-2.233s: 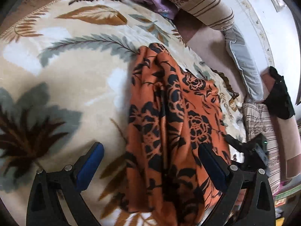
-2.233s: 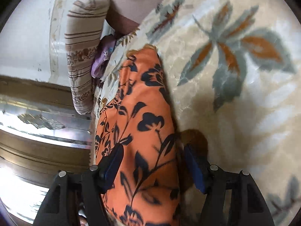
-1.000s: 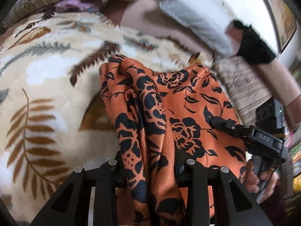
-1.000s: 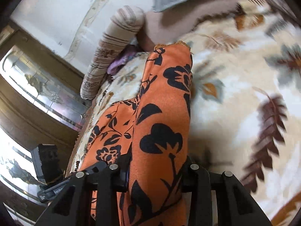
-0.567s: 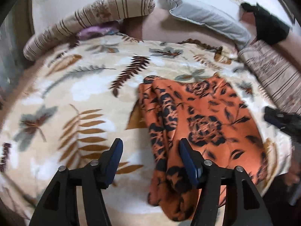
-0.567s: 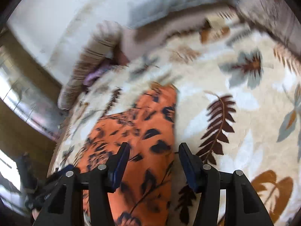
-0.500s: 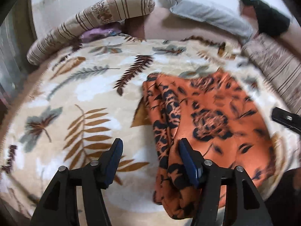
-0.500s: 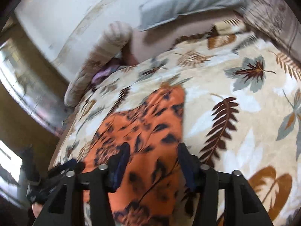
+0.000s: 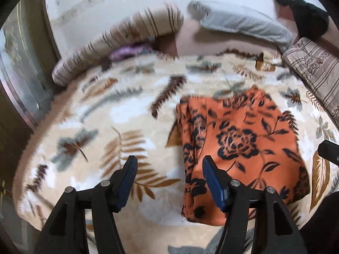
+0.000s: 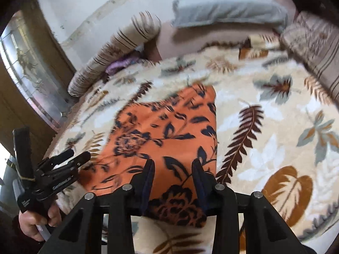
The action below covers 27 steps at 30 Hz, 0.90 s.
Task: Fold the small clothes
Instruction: 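Release the shirt and lift both tools away from it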
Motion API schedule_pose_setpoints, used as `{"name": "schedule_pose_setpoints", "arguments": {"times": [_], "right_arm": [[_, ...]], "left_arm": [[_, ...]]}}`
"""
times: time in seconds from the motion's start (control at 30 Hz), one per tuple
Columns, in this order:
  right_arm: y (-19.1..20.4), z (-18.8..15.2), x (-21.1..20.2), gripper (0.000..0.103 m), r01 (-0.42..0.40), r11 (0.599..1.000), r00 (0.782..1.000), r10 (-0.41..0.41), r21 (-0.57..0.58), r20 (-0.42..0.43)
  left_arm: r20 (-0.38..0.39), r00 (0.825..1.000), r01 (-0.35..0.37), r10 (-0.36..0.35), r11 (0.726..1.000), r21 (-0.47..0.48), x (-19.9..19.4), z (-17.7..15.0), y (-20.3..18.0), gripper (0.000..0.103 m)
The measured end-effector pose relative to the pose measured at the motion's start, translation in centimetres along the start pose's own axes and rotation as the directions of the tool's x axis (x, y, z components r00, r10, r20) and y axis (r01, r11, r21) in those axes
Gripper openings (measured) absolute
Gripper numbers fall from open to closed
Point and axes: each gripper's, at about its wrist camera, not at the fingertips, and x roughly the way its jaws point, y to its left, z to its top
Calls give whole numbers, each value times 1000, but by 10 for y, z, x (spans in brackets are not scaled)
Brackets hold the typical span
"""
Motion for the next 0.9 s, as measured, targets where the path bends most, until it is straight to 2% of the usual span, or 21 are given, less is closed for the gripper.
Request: {"name": "schedule_pose_setpoints", "arguments": {"times": [0.03, 0.07, 0.17, 0.33, 0.4, 0.53, 0.63, 0.77, 0.9], "right_arm": [[7, -2, -11, 52, 6, 1000, 1000, -6, -9, 21], [12, -2, -19, 54, 8, 1000, 999, -8, -13, 37], [26, -2, -38, 54, 9, 1000, 997, -7, -29, 79], [40, 2, -69, 56, 34, 999, 988, -28, -35, 149], [46, 1, -80, 58, 62, 997, 983, -52, -50, 177], [52, -4, -91, 59, 90, 994, 980, -77, -62, 186], [56, -10, -95, 59, 95, 993, 980, -82, -66, 180], [59, -17, -99, 59, 100, 993, 981, -89, -59, 173], [62, -18, -106, 59, 98, 994, 980, -91, -36, 179]], "left_arm": [[21, 1000, -5, 4, 1000, 4, -9, 2, -1, 73], [43, 999, -9, 9, 1000, 4, -19, 4, -1, 75], [101, 995, -16, 16, 1000, -8, -48, 8, -1, 78], [140, 989, -40, 45, 998, -42, -78, 9, 3, 87], [156, 986, -59, 66, 997, -52, -90, 10, 3, 88], [181, 980, -72, 81, 996, -54, -110, 10, -1, 94], [188, 976, -97, 105, 994, -53, -123, 8, -4, 94], [190, 963, -189, 193, 981, -41, -134, 6, -11, 97], [218, 960, -172, 175, 985, -35, -151, 1, -12, 97]]}}
